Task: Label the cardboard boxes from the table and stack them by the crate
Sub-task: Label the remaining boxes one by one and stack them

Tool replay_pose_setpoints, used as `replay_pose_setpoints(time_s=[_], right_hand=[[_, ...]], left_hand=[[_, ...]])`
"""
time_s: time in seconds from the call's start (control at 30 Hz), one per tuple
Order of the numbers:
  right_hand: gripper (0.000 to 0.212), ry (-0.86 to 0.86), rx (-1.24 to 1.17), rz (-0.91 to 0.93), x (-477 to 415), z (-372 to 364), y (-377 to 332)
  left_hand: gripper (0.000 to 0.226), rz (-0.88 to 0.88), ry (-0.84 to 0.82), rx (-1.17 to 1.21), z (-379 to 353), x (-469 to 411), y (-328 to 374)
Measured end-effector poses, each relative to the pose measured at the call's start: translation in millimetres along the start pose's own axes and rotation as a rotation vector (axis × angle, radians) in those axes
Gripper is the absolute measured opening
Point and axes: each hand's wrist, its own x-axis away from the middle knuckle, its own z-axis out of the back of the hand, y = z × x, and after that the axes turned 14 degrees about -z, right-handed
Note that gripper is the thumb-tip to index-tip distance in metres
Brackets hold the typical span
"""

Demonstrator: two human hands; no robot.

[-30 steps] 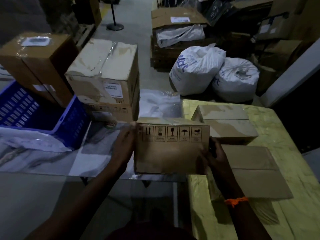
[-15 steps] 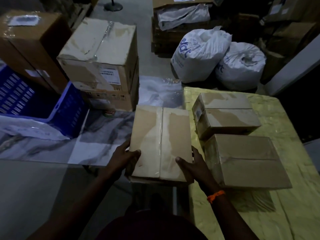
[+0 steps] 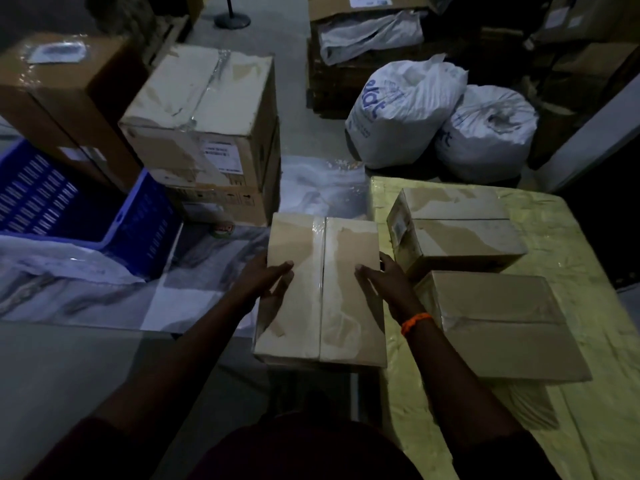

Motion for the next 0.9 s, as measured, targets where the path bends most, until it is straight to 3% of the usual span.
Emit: replay_pose_setpoints(time_s=[0.23, 0.33, 0.43, 0.57, 0.7, 0.83, 0.9], right_hand=[[0.057, 0.075, -0.139, 0.053, 19, 3, -22], [0.06, 0.123, -0.279, 0.119, 32, 15, -43], [0.063, 0.181, -0.345, 0.148, 42, 26, -58], [0.064, 0.224, -0.311, 0.146, 47, 24, -50], [0.078, 0.22, -0.295, 0.139, 70, 14, -36], [0.047, 0.236, -0.297, 0.164, 80, 6, -28], [0.044, 0.236, -0.309, 0.156, 78, 4, -32]], left_hand=[[0.034, -0.123, 0.046, 0.08, -3, -10, 20], [0.061, -0.181, 0.127, 0.119, 2, -15, 38], [0.073, -0.216, 0.195, 0.154, 9, -18, 50], [0.088, -0.173, 0.202, 0.19, 9, -7, 48], [0.083, -0.076, 0.259, 0.208, 4, 12, 29], [0.08, -0.06, 0.276, 0.187, 8, 17, 16], [0.081, -0.068, 0.279, 0.176, 8, 19, 22]])
